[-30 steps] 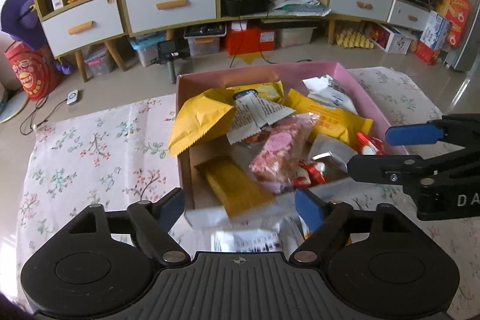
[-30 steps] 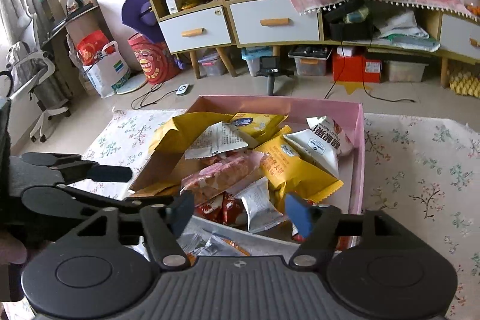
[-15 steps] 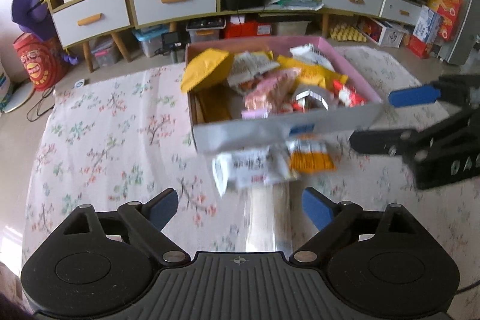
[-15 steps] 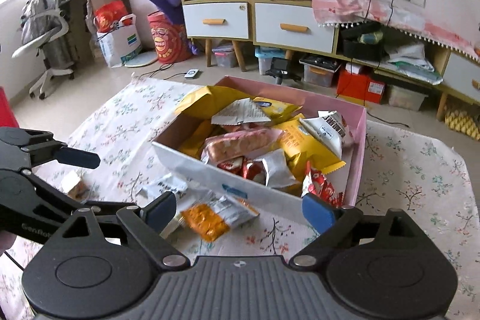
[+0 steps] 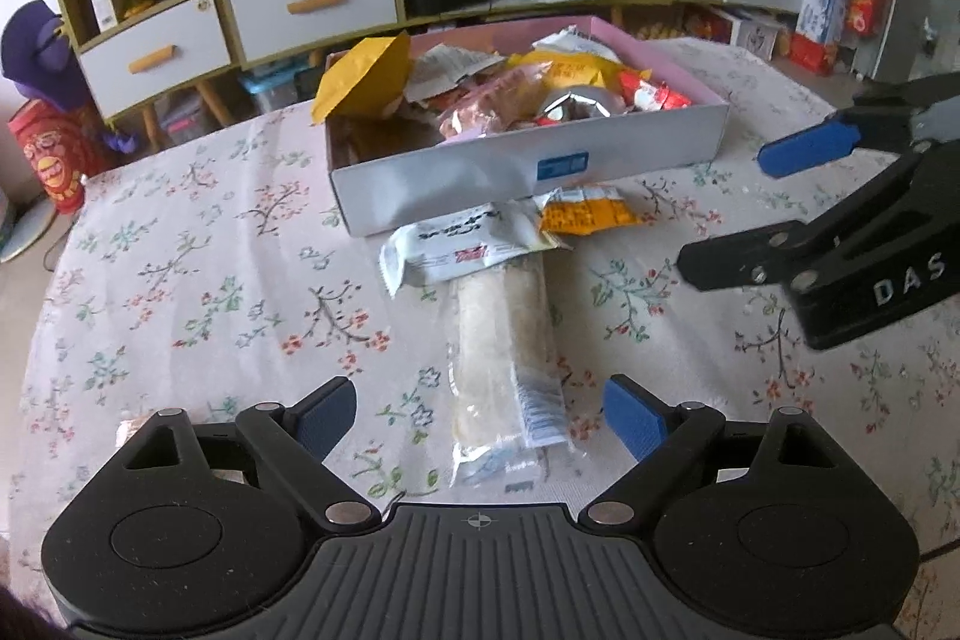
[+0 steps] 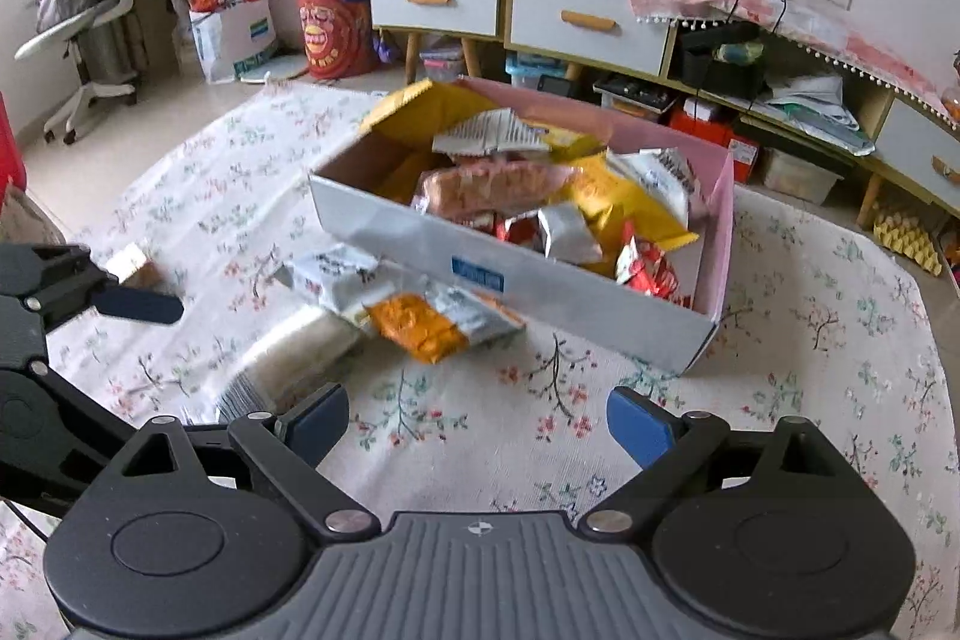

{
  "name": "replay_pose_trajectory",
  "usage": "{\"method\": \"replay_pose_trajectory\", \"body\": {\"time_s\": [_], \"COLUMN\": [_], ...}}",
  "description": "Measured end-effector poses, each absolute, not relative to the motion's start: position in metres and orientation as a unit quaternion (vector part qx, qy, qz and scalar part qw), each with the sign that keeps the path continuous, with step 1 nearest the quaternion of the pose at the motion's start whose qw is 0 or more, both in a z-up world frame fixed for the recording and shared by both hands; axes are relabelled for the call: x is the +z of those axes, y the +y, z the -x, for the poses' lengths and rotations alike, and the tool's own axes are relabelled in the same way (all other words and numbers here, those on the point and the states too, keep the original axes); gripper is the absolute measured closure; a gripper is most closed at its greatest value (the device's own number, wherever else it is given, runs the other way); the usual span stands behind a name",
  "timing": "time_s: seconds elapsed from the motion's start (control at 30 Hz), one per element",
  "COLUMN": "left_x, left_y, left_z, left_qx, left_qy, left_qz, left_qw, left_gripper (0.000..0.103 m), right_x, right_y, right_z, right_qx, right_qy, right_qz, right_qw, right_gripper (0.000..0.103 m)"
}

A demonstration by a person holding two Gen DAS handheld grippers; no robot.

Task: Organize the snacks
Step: 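Move the left gripper to the clear rice-cake bag while the right grasps the orange-and-white packet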

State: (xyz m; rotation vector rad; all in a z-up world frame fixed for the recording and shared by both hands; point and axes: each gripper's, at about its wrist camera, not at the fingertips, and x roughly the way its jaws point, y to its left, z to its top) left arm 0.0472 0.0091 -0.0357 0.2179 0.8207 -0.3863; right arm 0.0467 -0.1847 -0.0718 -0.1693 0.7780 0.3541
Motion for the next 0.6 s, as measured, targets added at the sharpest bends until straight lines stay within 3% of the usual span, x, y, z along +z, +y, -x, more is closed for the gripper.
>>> {"method": "replay_pose_trajectory", "body": {"time_s": [0.13,0.2,0.27,0.37,0.6], "left_x": [-0.038,-0.038,-0.040,-0.045,-0.046], "left_y": [0.009,0.010,0.011,0.015,0.014], "left_z": [-0.051,-0.053,-0.056,-0.061,-0.061], "left_qx": [-0.199,-0.203,-0.210,-0.209,-0.198], "left_qy": [0.393,0.392,0.398,0.416,0.419], "left_qz": [-0.083,-0.077,-0.071,-0.061,-0.044], "left_qw": [0.894,0.894,0.890,0.883,0.885], "left_gripper": [0.015,0.022,0.043,0.060,0.065], "right_x": [-0.073,-0.073,-0.072,-0.074,-0.085], "right_y": [-0.182,-0.182,-0.182,-0.180,-0.171], "right_z": [-0.045,-0.048,-0.054,-0.063,-0.085], "right_qx": [0.172,0.168,0.161,0.151,0.139], "right_qy": [0.369,0.366,0.364,0.361,0.374], "right_qz": [0.072,0.055,0.038,0.025,-0.002], "right_qw": [0.911,0.914,0.916,0.920,0.917], "right_gripper": [0.031,0.031,0.031,0.032,0.044]}}
